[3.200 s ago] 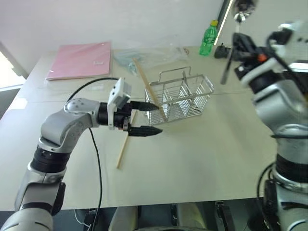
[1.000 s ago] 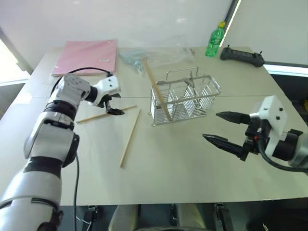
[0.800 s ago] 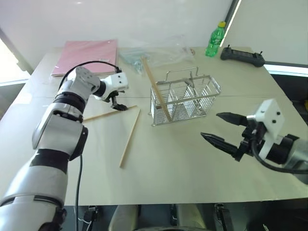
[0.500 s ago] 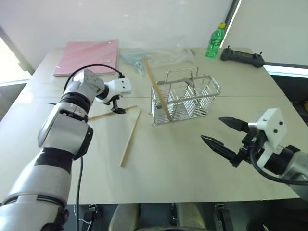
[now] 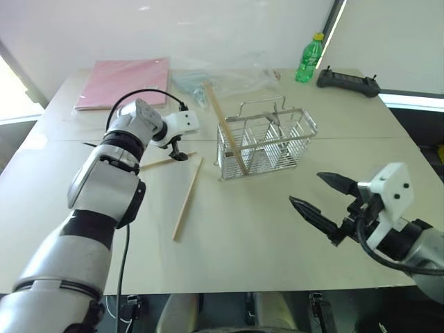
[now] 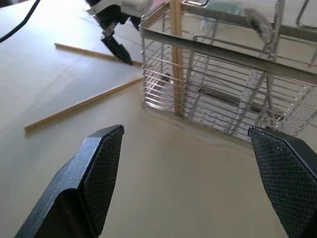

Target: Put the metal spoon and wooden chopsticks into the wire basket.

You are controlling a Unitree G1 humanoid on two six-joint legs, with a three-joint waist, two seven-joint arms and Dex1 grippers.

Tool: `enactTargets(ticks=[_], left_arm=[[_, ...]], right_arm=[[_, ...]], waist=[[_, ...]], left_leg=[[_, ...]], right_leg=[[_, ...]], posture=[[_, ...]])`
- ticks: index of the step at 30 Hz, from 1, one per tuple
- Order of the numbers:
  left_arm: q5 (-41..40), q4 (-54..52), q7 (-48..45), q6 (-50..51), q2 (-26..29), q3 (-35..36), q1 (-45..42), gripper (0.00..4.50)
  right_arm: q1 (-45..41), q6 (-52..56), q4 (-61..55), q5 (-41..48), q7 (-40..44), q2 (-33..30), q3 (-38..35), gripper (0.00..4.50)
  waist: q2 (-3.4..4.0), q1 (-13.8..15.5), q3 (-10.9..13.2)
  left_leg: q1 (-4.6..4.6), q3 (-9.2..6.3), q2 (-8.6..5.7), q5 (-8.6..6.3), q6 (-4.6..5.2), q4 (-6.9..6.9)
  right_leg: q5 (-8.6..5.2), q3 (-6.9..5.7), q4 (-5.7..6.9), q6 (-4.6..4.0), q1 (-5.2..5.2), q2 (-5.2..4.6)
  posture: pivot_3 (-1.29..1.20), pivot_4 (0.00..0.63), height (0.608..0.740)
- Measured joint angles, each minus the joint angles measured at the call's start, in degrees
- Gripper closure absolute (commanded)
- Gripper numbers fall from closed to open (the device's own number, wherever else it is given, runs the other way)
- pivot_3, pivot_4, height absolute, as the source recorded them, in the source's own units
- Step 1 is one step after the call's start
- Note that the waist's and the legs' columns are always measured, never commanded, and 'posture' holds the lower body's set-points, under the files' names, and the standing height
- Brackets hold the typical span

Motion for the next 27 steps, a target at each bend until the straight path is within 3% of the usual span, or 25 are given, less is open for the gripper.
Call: enactTargets(ticks=[3, 6, 13, 25, 27], left_arm=[[0.4, 0.0, 0.3, 0.1, -0.1, 0.2, 0.3, 0.0], [0.4, 0.0, 0.2, 0.8, -0.3, 0.5, 0.4, 0.77], [0.3, 0.0, -0.8, 1.1, -1.2, 1.9, 0.7, 4.35], [0.4, 0.0, 0.4, 1.3, -1.1, 2.7, 1.8, 4.35], [0.0, 0.0, 0.2, 1.9, -1.1, 3.5, 1.8, 3.61]], right_arm=[[2.3, -2.1, 0.0, 1.4, 0.6, -1.9, -0.3, 0.39], [3.6, -3.4, 0.0, 2.2, 0.7, -3.1, -1.2, 0.32], [3.8, -4.5, 0.0, 3.5, -0.7, -4.2, -2.1, 0.32], [5.0, -4.6, 0.0, 5.0, -0.8, -5.8, -2.2, 0.32], [4.8, -4.8, 0.0, 5.3, -1.5, -5.6, -2.1, 0.32]], waist=[[0.0, 0.0, 0.0], [-0.02, 0.0, 0.0], [-0.02, 0.0, 0.0], [-0.03, 0.0, 0.0], [-0.03, 0.0, 0.0]], left_leg=[[0.0, 0.0, 0.0, 0.0, 0.0, 0.05], [0.01, 0.0, 0.0, 0.0, 0.0, 0.08], [0.03, 0.0, 0.0, 0.0, 0.0, 0.09], [0.21, 0.0, 0.0, 0.0, 0.0, 0.1], [0.22, 0.0, 0.0, 0.0, 0.0, 0.11]], right_leg=[[0.02, 0.0, 0.0, -0.01, 0.03, 0.0], [0.03, 0.01, 0.0, 0.0, 0.06, 0.0], [0.07, 0.01, 0.0, -0.07, 0.07, 0.0], [0.04, 0.01, -0.02, -0.03, 0.28, 0.0], [0.03, 0.01, -0.03, -0.01, 0.3, 0.0]], posture=[[0.0, 0.15, 0.722], [0.0, 0.15, 0.722], [0.0, 0.15, 0.722], [0.0, 0.15, 0.722], [0.0, 0.15, 0.722]])
